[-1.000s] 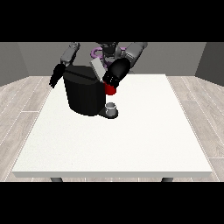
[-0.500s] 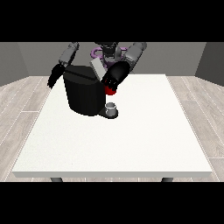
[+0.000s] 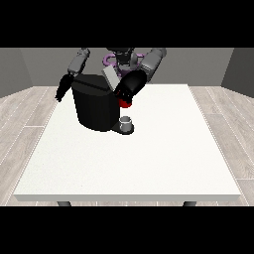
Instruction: Insert the coffee pod into the coffee machine and close the lid
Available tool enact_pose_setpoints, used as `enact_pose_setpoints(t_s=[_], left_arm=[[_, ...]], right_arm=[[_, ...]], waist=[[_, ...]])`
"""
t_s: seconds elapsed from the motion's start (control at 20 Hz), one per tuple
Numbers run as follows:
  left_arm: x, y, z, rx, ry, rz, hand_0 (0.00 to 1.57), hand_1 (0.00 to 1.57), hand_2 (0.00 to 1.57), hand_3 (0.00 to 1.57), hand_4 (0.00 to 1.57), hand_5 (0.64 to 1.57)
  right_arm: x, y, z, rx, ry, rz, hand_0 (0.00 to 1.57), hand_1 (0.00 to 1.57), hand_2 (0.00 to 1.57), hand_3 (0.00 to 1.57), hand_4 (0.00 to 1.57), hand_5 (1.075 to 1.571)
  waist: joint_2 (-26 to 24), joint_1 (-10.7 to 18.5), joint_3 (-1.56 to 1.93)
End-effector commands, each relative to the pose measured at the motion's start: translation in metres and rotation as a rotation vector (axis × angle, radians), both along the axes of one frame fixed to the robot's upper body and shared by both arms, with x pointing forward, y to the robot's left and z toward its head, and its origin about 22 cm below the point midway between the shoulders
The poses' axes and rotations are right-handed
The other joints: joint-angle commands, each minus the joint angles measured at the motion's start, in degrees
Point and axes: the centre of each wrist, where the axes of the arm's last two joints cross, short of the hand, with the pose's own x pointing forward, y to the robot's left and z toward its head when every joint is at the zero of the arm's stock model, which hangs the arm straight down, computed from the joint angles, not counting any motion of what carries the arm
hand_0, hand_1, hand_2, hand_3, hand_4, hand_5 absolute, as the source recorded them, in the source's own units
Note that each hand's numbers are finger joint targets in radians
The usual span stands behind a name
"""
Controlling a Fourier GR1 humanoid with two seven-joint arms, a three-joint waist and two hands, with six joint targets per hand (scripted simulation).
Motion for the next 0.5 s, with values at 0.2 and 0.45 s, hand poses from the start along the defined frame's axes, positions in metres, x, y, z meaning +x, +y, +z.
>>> enact_pose_setpoints(t_s=[0.2,0.45], left_arm=[[-0.001,0.008,-0.008,0.078,-0.052,0.031,0.51,0.51,0.78,0.60,0.00,1.571],[-0.008,0.035,0.029,0.064,-0.094,0.067,0.00,0.00,0.59,0.46,0.00,1.571]], right_arm=[[-0.004,-0.005,-0.008,-0.028,0.015,-0.012,0.00,0.00,0.00,0.00,0.20,1.571],[0.004,0.002,0.018,-0.017,-0.028,0.005,0.00,0.00,0.00,0.00,0.00,1.571]], waist=[[-0.96,0.09,0.00],[2.41,-1.00,-0.01]])
